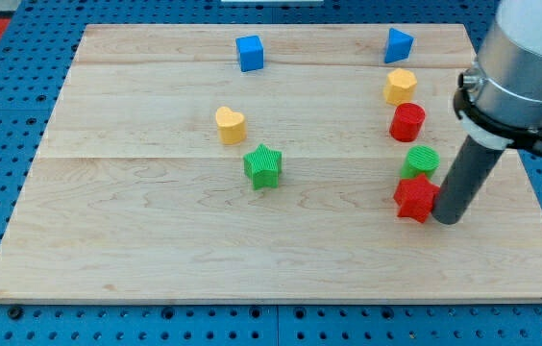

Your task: Place the green star down to the red star

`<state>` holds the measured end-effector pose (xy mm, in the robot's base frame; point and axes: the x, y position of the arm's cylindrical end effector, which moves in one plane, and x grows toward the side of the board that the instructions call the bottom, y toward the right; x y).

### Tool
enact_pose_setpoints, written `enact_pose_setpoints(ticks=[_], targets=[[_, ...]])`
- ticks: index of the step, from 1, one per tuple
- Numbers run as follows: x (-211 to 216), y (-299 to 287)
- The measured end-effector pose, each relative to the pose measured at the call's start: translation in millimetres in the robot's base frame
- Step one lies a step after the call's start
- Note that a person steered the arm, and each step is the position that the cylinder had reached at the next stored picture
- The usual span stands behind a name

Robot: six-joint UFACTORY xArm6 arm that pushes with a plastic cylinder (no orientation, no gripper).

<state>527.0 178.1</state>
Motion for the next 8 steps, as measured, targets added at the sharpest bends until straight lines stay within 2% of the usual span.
enact_pose_setpoints(ticks=[2, 3, 4, 5, 6, 7, 8], targets=[[28, -9], [27, -100], [-4, -145], [-13, -217], [-63, -233], [-96, -227], [-71, -204]])
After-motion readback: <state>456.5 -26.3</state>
